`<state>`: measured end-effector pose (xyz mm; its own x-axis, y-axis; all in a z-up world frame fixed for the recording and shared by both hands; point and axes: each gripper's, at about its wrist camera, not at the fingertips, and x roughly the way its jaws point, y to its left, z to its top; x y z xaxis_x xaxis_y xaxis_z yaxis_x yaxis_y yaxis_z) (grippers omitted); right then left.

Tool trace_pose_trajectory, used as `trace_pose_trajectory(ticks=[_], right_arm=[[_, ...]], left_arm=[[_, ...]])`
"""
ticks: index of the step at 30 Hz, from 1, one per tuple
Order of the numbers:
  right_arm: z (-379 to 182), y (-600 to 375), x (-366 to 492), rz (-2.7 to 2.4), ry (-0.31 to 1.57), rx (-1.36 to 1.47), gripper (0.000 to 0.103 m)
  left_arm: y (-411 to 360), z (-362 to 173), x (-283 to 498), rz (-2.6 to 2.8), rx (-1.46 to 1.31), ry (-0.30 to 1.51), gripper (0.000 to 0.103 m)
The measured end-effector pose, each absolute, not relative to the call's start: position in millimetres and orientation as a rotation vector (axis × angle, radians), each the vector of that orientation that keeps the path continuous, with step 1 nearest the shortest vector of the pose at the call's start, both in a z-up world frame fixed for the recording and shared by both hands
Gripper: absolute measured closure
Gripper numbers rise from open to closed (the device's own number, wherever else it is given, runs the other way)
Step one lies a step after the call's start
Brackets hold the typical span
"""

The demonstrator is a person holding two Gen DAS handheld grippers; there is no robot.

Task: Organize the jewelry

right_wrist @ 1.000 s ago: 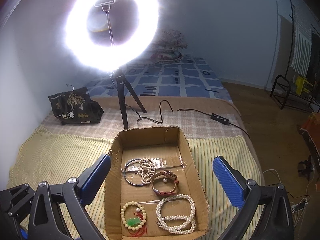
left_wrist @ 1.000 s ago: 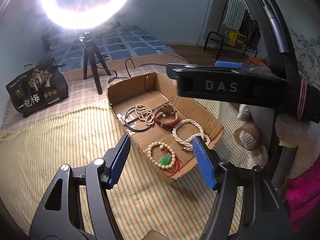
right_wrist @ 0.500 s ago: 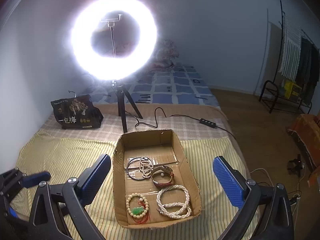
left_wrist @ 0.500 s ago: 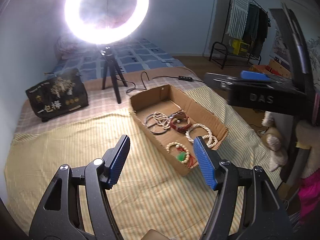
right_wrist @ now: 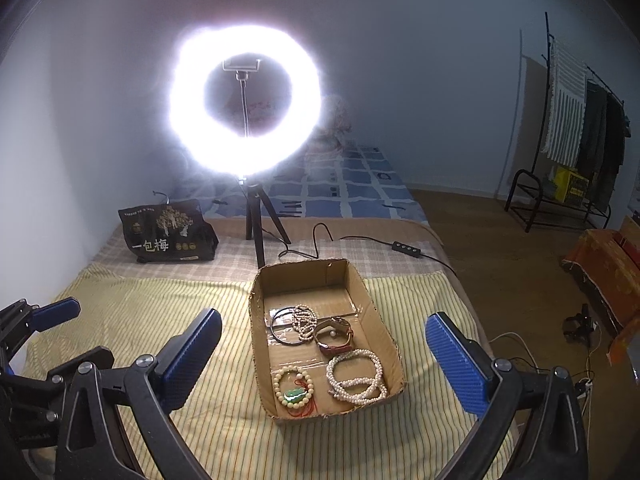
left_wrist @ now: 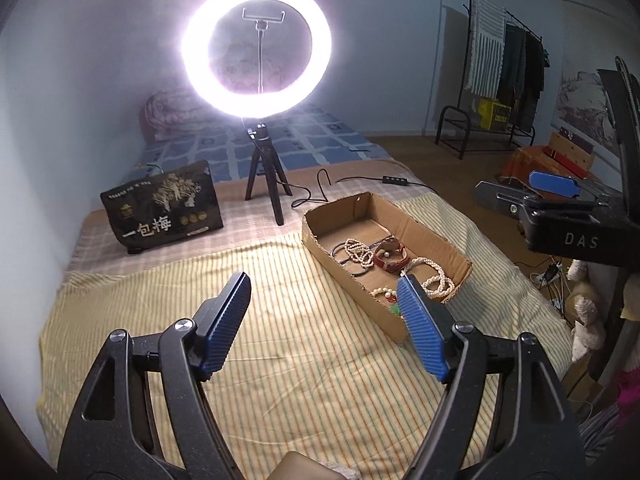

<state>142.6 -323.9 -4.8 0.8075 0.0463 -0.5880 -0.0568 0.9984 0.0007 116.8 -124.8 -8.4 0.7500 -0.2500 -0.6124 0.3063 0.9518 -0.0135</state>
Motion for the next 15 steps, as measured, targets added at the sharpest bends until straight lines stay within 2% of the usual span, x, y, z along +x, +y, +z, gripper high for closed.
trace_pose_trajectory(ticks=[2,6,15], right_arm=[[-3,-322,134,0.045,0.614,-0.018,0.0],[-2,-319,121,0.034,0.591,-0.009,0.0],[-1,-309,97,0.001,0.529,-0.028,0.0]], left_arm=[[-124,-7,112,-0.299,0.097,0.652,0.024],[-123,-5,101,-0.302,0.11,0.644,0.015],[-124,-4,86,-0.289,0.152,0.617,0.001]])
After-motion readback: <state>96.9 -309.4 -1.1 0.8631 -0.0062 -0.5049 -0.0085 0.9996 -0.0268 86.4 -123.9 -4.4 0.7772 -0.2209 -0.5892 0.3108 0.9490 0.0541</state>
